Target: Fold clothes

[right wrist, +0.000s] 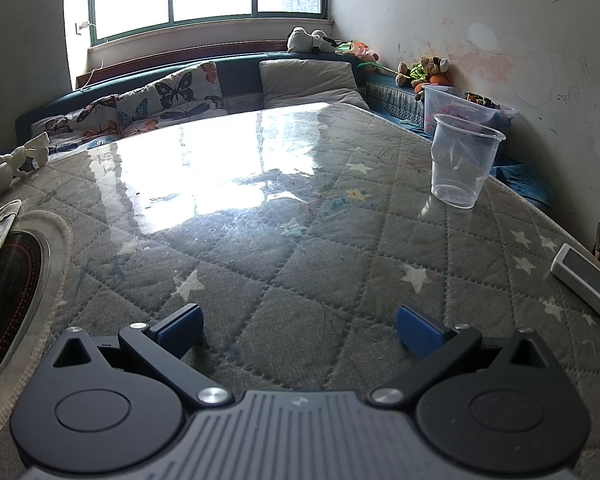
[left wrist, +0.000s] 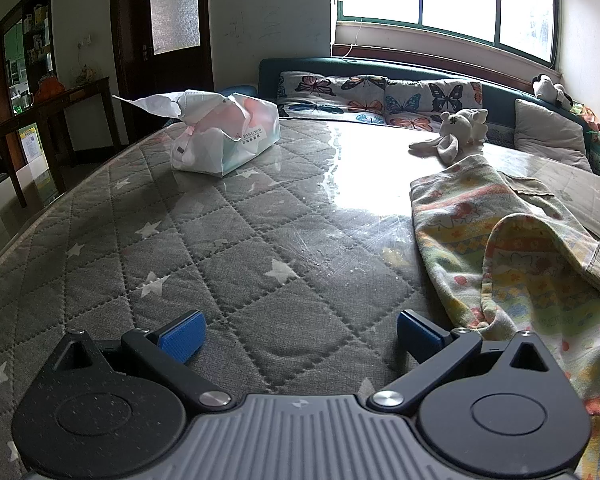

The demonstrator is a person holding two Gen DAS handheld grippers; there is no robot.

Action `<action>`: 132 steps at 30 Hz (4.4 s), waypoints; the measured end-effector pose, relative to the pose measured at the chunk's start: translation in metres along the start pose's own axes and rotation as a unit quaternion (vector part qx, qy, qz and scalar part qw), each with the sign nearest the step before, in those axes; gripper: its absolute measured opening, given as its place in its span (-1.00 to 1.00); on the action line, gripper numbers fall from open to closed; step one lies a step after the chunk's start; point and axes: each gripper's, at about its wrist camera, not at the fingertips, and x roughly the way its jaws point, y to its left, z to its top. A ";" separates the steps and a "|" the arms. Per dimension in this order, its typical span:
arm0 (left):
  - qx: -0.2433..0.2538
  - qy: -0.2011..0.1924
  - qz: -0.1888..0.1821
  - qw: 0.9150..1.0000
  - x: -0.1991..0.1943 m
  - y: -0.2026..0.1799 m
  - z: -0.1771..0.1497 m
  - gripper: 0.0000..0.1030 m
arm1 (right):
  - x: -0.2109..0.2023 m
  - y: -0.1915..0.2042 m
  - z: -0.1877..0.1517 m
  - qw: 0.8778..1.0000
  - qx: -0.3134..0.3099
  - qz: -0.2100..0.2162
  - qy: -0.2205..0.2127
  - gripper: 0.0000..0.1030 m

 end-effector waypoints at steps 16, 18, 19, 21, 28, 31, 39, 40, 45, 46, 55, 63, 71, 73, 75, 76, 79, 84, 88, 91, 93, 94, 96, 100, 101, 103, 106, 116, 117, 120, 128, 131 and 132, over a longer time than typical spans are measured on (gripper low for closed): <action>-0.001 0.011 0.010 1.000 -0.023 -0.014 -0.016 1.00 | -0.020 0.003 -0.017 1.000 -0.015 0.024 0.001 1.00; 0.001 0.011 0.010 1.000 -0.028 -0.017 -0.020 1.00 | -0.029 0.010 -0.022 0.999 -0.023 0.031 0.001 1.00; 0.002 0.011 0.011 1.000 -0.031 -0.018 -0.021 1.00 | -0.034 0.013 -0.024 0.999 -0.026 0.035 0.001 1.00; 0.005 0.010 0.013 1.000 -0.037 -0.021 -0.025 1.00 | -0.041 0.017 -0.030 0.998 -0.029 0.046 0.000 1.00; 0.009 0.018 0.010 1.000 -0.055 -0.023 -0.036 1.00 | -0.067 0.031 -0.045 0.996 -0.034 0.086 0.002 1.00; 0.012 0.021 0.007 1.000 -0.063 -0.024 -0.041 1.00 | -0.079 0.038 -0.049 0.994 -0.041 0.100 -0.001 1.00; 0.029 0.029 0.000 0.999 -0.082 -0.034 -0.054 1.00 | -0.109 0.059 -0.060 0.988 -0.076 0.133 -0.014 1.00; 0.031 0.029 -0.002 0.999 -0.084 -0.035 -0.055 1.00 | -0.113 0.062 -0.062 0.987 -0.078 0.138 -0.015 1.00; 0.039 0.031 -0.009 0.999 -0.093 -0.039 -0.059 1.00 | -0.127 0.077 -0.072 0.982 -0.097 0.162 -0.015 1.00; 0.041 0.031 -0.009 0.999 -0.095 -0.040 -0.060 1.00 | -0.129 0.080 -0.074 0.981 -0.103 0.166 -0.016 1.00; 0.057 0.030 -0.013 0.998 -0.106 -0.048 -0.064 1.00 | -0.151 0.099 -0.085 0.972 -0.130 0.196 -0.017 1.00; 0.073 0.028 -0.018 0.997 -0.114 -0.056 -0.070 1.00 | -0.163 0.112 -0.092 0.965 -0.145 0.215 -0.018 1.00; 0.089 0.022 -0.021 0.996 -0.123 -0.063 -0.073 1.00 | -0.168 0.123 -0.102 0.960 -0.159 0.231 -0.011 1.00; 0.093 0.021 -0.022 0.995 -0.125 -0.065 -0.075 1.00 | -0.170 0.124 -0.104 0.959 -0.160 0.232 -0.011 1.00; 0.096 0.021 -0.024 0.995 -0.126 -0.067 -0.076 1.00 | -0.171 0.124 -0.105 0.959 -0.160 0.233 -0.011 1.00; 0.098 0.020 -0.025 0.995 -0.127 -0.068 -0.076 1.00 | -0.172 0.125 -0.105 0.959 -0.161 0.233 -0.011 1.00; 0.104 0.019 -0.027 0.994 -0.130 -0.071 -0.078 1.00 | -0.174 0.126 -0.107 0.959 -0.162 0.234 -0.012 1.00; 0.111 0.019 -0.028 0.993 -0.132 -0.074 -0.080 1.00 | -0.179 0.126 -0.109 0.957 -0.166 0.239 -0.014 1.00; 0.112 0.020 -0.028 0.993 -0.133 -0.074 -0.082 1.00 | -0.182 0.126 -0.111 0.955 -0.168 0.243 -0.012 1.00; 0.114 0.020 -0.028 0.993 -0.134 -0.075 -0.083 1.00 | -0.183 0.127 -0.112 0.955 -0.169 0.245 -0.011 1.00; 0.115 0.019 -0.028 0.993 -0.135 -0.076 -0.084 1.00 | -0.184 0.127 -0.113 0.954 -0.170 0.246 -0.011 1.00; 0.116 0.019 -0.029 0.993 -0.135 -0.076 -0.084 1.00 | -0.184 0.128 -0.113 0.954 -0.170 0.246 -0.011 1.00; 0.117 0.018 -0.029 0.993 -0.136 -0.077 -0.084 1.00 | -0.184 0.129 -0.114 0.954 -0.171 0.247 -0.011 1.00; 0.118 0.017 -0.028 0.992 -0.137 -0.077 -0.085 1.00 | -0.186 0.131 -0.115 0.953 -0.173 0.249 -0.010 1.00; 0.118 0.017 -0.028 0.992 -0.138 -0.077 -0.085 1.00 | -0.186 0.131 -0.115 0.953 -0.173 0.250 -0.011 1.00; 0.119 0.016 -0.029 0.992 -0.139 -0.077 -0.084 1.00 | -0.187 0.131 -0.115 0.952 -0.174 0.251 -0.012 1.00; 0.120 0.015 -0.029 0.992 -0.139 -0.078 -0.084 1.00 | -0.187 0.132 -0.115 0.952 -0.175 0.251 -0.013 1.00; 0.122 0.015 -0.029 0.992 -0.138 -0.080 -0.084 1.00 | -0.186 0.133 -0.114 0.952 -0.173 0.253 -0.012 1.00; 0.122 0.015 -0.029 0.992 -0.138 -0.080 -0.084 1.00 | -0.186 0.133 -0.114 0.952 -0.173 0.254 -0.012 1.00; 0.121 0.014 -0.029 0.992 -0.138 -0.079 -0.083 1.00 | -0.186 0.134 -0.114 0.951 -0.175 0.255 -0.012 1.00; 0.117 0.012 -0.032 0.993 -0.138 -0.078 -0.078 1.00 | -0.186 0.140 -0.110 0.948 -0.180 0.263 -0.011 0.98; 0.112 0.010 -0.033 0.993 -0.138 -0.076 -0.074 1.00 | -0.185 0.141 -0.108 0.947 -0.180 0.266 -0.009 0.91; 0.110 0.009 -0.035 0.993 -0.138 -0.075 -0.072 1.00 | -0.185 0.142 -0.107 0.947 -0.179 0.267 -0.009 0.90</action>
